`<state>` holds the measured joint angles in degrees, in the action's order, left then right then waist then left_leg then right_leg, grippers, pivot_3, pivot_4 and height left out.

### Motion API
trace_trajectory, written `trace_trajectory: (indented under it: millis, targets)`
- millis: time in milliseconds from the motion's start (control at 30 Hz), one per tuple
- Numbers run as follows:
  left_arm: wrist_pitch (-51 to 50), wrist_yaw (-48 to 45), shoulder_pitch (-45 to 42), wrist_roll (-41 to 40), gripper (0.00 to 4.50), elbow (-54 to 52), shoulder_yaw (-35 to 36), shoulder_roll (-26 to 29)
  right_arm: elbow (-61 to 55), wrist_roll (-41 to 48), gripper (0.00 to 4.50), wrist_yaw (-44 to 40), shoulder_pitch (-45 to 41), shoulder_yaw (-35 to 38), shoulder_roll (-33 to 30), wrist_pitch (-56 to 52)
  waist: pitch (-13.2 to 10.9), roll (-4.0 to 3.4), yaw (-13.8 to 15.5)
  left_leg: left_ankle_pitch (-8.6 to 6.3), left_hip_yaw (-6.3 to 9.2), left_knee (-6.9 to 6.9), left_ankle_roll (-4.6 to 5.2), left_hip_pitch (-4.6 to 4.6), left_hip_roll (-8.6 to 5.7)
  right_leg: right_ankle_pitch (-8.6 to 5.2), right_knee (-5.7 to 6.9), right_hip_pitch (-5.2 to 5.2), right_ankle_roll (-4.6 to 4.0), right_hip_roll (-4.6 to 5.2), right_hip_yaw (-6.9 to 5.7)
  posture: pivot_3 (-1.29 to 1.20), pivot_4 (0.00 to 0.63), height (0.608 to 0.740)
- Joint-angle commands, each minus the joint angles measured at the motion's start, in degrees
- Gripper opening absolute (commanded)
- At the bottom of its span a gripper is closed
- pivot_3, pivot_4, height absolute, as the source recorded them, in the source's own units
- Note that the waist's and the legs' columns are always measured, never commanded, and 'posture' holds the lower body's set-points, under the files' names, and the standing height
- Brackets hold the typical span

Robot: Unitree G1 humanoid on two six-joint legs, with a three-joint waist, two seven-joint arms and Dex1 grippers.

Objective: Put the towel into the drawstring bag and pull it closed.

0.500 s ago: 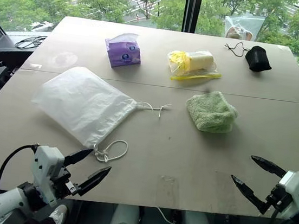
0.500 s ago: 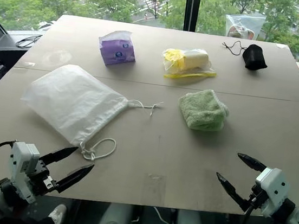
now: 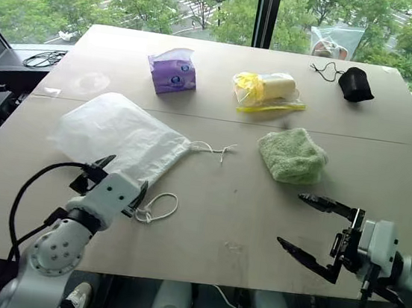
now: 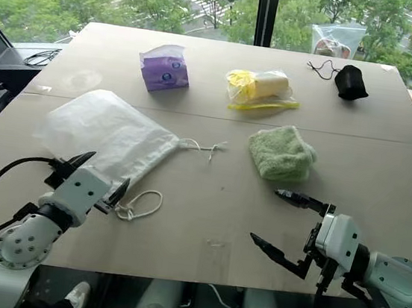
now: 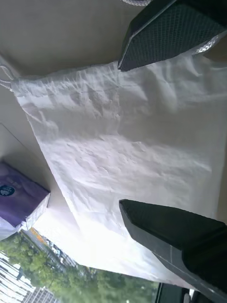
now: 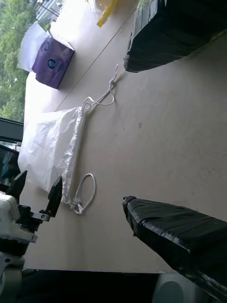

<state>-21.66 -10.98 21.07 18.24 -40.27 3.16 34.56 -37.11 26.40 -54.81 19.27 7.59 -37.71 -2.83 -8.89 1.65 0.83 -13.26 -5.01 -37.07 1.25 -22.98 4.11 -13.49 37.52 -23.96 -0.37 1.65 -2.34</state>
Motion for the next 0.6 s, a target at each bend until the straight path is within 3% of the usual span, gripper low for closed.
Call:
trace_trajectory:
  millis: [33, 200, 600]
  targets:
    - [-1.56, 3.76, -4.34, 9.03, 4.44, 1.49, -6.59, -3.82, 0.23, -1.74, 4.49, -0.96, 2.67, -0.02, 0.08, 3.60, -0.01, -0.04, 0.32, -0.01, 0.00, 0.00, 0.02, -0.01, 0.01, -0.01, 0.01, -0.02, 0.02, 0.02, -0.01, 0.00, 0.150, 0.740]
    - [-2.78, 2.74, -5.88, 10.81, 4.44, 3.44, -7.30, -7.01, 1.13, -2.38, 4.49, -0.70, 3.69, 0.01, 0.45, 5.27, -0.02, -0.03, -0.15, -0.08, -0.04, -0.07, -0.10, 0.09, 0.05, 0.00, 0.19, -0.05, 0.01, 0.03, 0.02, 0.00, 0.150, 0.740]
    - [1.87, 5.94, -10.58, 15.81, 4.44, 12.50, -7.83, -7.77, 2.18, -4.62, 4.49, 0.82, 4.46, -0.81, 1.03, 7.00, -0.02, -0.08, 0.05, -0.13, -0.03, -0.09, -0.19, 0.07, 0.05, 0.00, 0.23, -0.07, 0.02, 0.06, -0.06, 0.00, 0.150, 0.740]
